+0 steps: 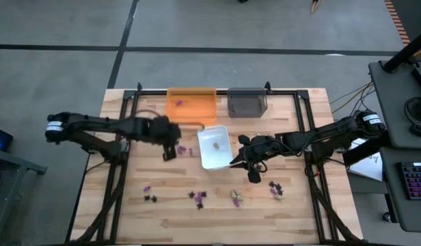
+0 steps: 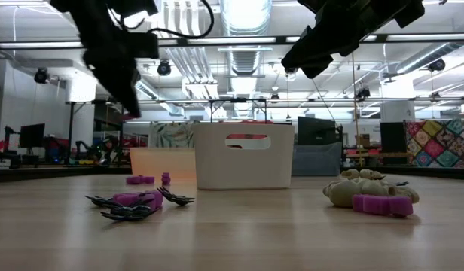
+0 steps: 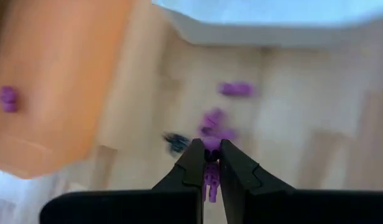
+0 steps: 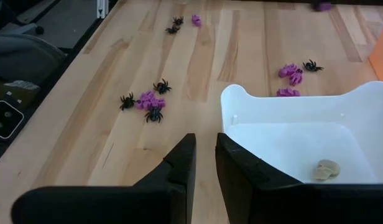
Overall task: Sort Halloween decoration
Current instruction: Put the purple skeleton toy into the orange bin
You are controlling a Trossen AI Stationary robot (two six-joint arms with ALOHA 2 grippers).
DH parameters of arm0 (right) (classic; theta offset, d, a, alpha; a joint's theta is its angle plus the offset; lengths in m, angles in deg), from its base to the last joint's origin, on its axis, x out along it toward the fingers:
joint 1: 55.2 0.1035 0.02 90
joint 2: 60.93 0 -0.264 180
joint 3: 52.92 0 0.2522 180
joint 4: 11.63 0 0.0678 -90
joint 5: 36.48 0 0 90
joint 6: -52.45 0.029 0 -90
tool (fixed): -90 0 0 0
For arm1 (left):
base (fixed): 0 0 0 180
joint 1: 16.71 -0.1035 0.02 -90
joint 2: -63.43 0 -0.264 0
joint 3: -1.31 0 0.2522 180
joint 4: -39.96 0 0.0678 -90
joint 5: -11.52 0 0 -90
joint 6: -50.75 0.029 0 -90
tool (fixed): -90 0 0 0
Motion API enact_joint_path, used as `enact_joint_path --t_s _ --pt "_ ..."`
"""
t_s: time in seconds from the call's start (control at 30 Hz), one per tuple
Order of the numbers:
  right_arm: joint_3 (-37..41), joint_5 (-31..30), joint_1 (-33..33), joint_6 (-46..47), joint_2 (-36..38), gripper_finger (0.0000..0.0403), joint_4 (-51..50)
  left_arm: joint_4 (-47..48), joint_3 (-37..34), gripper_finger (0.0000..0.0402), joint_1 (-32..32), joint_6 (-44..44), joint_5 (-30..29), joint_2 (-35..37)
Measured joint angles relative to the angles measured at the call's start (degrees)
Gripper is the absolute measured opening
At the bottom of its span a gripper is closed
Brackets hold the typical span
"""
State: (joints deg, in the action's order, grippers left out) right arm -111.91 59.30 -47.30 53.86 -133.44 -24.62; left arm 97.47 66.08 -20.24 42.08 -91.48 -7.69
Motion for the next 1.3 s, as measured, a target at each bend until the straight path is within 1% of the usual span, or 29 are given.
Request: enact_joint_path --t_s 0.23,0.37,0.47,0.53,0.63,0.73,0.97,1.13,1.23,1.3 --pt "0.0 0.0 -0.1 -0.5 0.0 0.0052 0.0 -10.1 1.0 0.0001 -13.9 1.3 0.1 -0.1" --pt "0.0 0.0 -0.1 -1.3 0.0 0.0052 0.0 -11.4 4.3 0.0001 -20.4 2.9 0.5 -2.4" --pt "0.0 0.0 -0.1 -1.4 0.0 0.0052 0.0 -11.7 7.8 0.0001 -23.8 5.9 0.8 -4.7" --pt "0.0 0.0 -0.1 -1.4 0.0 0.0052 0.0 -11.8 10.1 0.0001 -25.6 8.3 2.1 -6.8" --pt "0.0 0.0 -0.1 -1.5 0.0 0.0052 0.0 -11.7 14.0 0.0001 -27.2 11.7 3.6 -10.7" --pt "0.0 0.0 -0.1 -1.5 0.0 0.0052 0.0 -11.3 17.9 0.0001 -28.3 15.1 3.6 -15.2" --pt "0.0 0.0 -0.1 -1.4 0.0 0.0052 -0.1 -4.2 27.0 0.0001 -28.9 21.8 3.7 -26.1" --pt "0.0 0.0 0.0 -1.4 0.0 0.0052 -0.5 1.5 30.5 0.0001 -29.5 31.1 5.2 -31.8" --pt "0.0 0.0 -0.1 -1.4 0.0 0.0052 -0.5 3.8 30.8 0.0001 -30.0 38.5 6.1 -34.5" --pt "0.0 0.0 -0.1 -1.4 0.0 0.0052 -0.5 3.7 30.8 0.0001 -30.4 42.1 7.2 -36.0"
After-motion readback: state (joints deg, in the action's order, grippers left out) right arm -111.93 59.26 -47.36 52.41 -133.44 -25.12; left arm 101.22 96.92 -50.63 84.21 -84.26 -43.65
